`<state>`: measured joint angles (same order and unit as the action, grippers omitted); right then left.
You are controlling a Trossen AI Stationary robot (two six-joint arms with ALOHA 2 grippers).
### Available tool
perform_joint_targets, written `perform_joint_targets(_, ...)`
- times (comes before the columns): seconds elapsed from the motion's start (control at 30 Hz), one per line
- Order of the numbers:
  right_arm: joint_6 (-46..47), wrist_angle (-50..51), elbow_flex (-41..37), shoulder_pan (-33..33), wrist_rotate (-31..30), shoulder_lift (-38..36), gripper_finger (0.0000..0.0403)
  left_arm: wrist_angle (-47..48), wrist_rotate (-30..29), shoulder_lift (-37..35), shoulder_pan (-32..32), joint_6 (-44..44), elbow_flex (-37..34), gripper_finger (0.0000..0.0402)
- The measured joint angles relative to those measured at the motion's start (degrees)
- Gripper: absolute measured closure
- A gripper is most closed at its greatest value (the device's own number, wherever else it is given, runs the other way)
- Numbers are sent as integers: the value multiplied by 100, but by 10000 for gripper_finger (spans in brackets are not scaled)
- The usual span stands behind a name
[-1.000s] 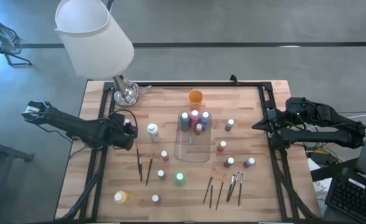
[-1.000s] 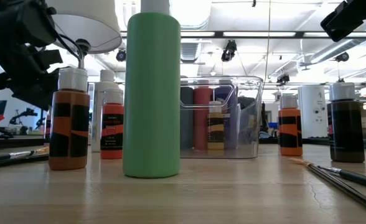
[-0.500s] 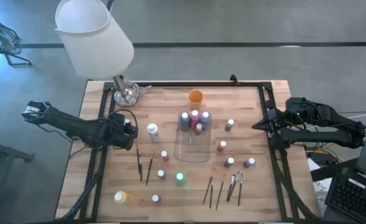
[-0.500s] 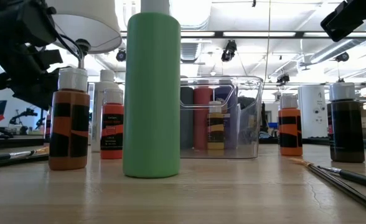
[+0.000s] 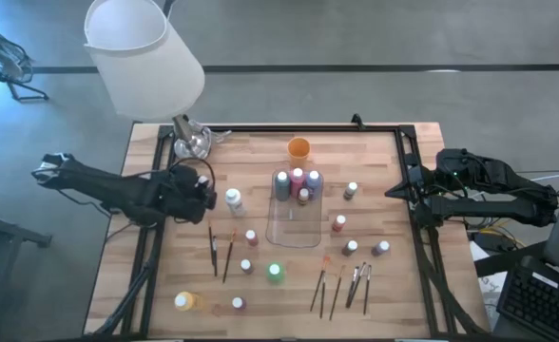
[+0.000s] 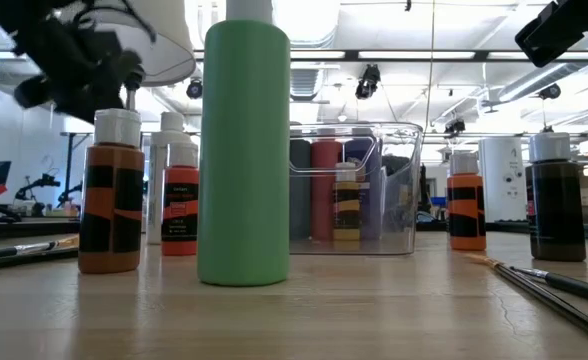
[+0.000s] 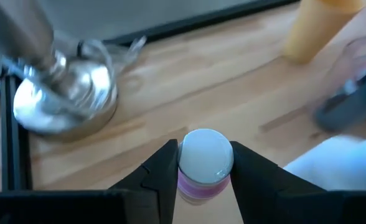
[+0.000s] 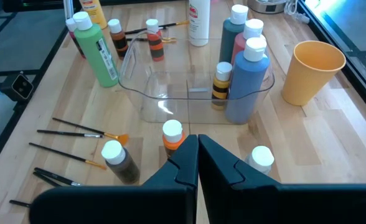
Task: Pick & Place Paint Supplies
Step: Put the pink paint bottle into the transparent bin
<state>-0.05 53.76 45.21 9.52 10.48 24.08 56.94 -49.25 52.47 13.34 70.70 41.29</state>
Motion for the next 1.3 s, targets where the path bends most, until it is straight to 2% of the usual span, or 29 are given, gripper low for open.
perform_joint_targets(0.2,0,2,0,0,0,1,394,-211,-185,0,0,-735,573,271)
perform_joint_targets(0.47,0,1,0,0,0,1,394,-1316,-108,0,2,-2139,901,271)
perform_joint_targets(0.8,0,0,0,0,0,1,394,-1829,-91,0,1,-2903,1146,271)
perform_joint_targets(1.3,1,1,0,0,0,-1,394,-3819,993,169,0,-4490,1103,271)
